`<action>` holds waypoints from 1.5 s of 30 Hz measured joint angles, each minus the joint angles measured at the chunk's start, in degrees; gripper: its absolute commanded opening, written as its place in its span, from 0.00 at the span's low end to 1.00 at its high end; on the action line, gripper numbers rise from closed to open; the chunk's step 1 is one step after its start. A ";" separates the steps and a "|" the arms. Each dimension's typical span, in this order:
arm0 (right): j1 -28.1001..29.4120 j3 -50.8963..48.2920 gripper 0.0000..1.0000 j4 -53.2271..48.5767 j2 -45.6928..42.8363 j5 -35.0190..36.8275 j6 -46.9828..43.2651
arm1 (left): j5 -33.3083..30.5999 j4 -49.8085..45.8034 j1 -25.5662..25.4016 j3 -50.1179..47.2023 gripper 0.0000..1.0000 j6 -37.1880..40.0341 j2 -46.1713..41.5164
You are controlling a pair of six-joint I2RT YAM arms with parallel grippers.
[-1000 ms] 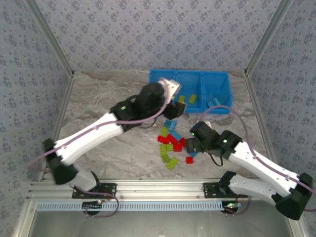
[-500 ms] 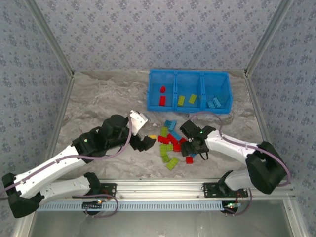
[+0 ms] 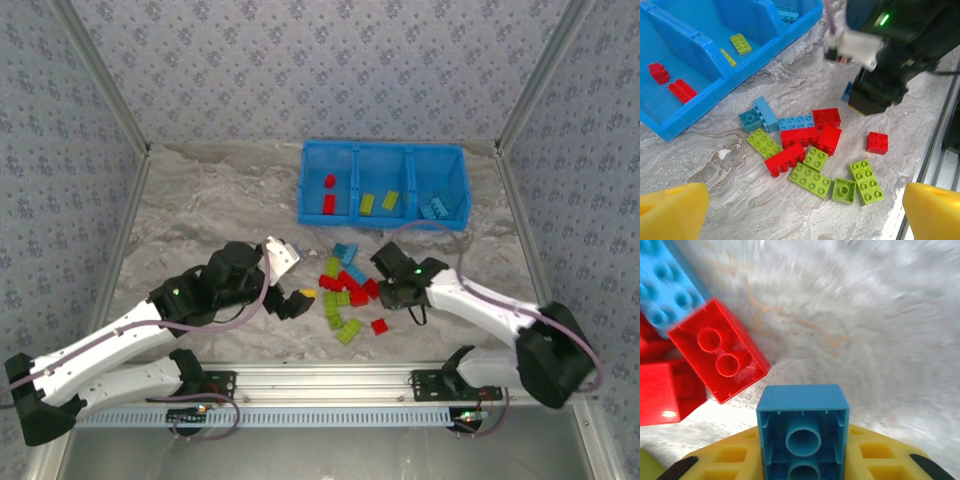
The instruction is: Sort the legos into containers by color
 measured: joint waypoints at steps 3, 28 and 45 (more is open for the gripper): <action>-4.81 2.69 0.28 -1.03 -7.87 2.12 -0.55 | -0.04 0.31 0.00 0.11 0.99 -1.77 1.09; -36.83 48.85 0.57 5.79 41.46 -4.20 -12.44 | -10.84 -2.40 0.00 3.76 0.99 -31.34 9.46; -20.26 28.72 0.87 -3.08 -7.61 -12.66 -9.64 | -9.46 -3.39 0.33 3.67 0.98 -62.36 32.41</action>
